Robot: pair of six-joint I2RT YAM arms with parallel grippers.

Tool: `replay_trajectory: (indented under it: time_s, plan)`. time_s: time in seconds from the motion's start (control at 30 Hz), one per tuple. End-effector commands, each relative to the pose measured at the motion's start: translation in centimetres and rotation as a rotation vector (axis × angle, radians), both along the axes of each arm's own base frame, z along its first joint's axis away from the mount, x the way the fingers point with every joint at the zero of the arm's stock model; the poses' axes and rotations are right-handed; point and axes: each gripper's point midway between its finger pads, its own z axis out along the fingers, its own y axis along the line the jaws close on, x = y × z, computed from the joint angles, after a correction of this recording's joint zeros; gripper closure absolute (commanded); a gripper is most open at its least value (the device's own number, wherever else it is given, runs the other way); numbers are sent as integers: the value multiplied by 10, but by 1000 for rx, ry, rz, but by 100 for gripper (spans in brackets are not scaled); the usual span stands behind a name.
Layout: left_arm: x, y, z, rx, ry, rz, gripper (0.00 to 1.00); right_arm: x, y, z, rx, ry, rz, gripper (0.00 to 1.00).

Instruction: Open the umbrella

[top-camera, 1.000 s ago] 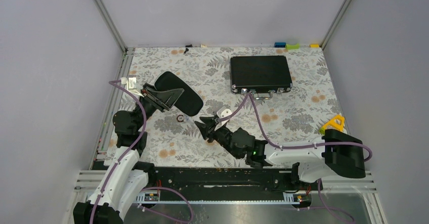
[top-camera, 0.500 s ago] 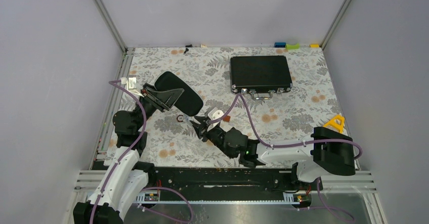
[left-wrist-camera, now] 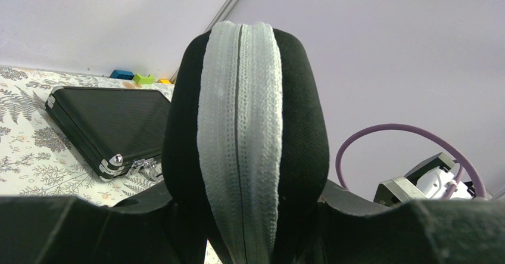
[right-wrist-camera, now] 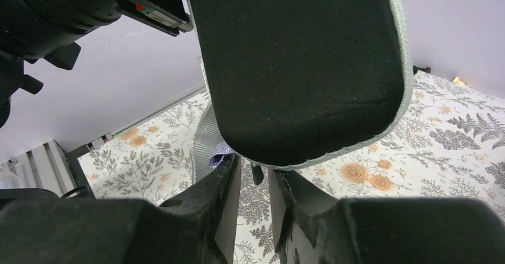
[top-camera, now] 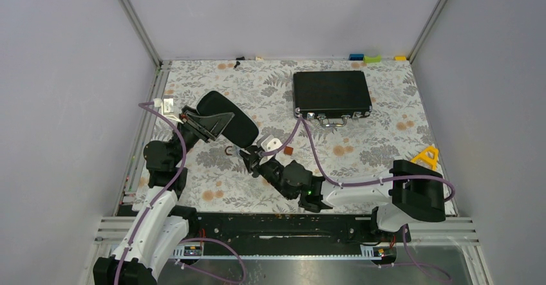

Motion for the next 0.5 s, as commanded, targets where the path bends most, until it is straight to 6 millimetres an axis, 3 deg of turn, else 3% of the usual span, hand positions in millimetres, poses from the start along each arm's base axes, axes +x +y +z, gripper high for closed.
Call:
replay_trajectory:
  time_s: [0.0,0.1,0.2,0.47]
  plan:
    - [-11,6,42,-42,-146,32,100,-1,8,35,98,-45,-5,72]
    - [-11,6,42,-42,-147,32,100,1,7,36,108,-48,-24,81]
    - [-10,7,42,-41,-147,34,100,3,4,37,121,-52,-38,100]
    - [-11,7,42,-40,-149,36,100,13,-11,30,153,-54,-128,100]
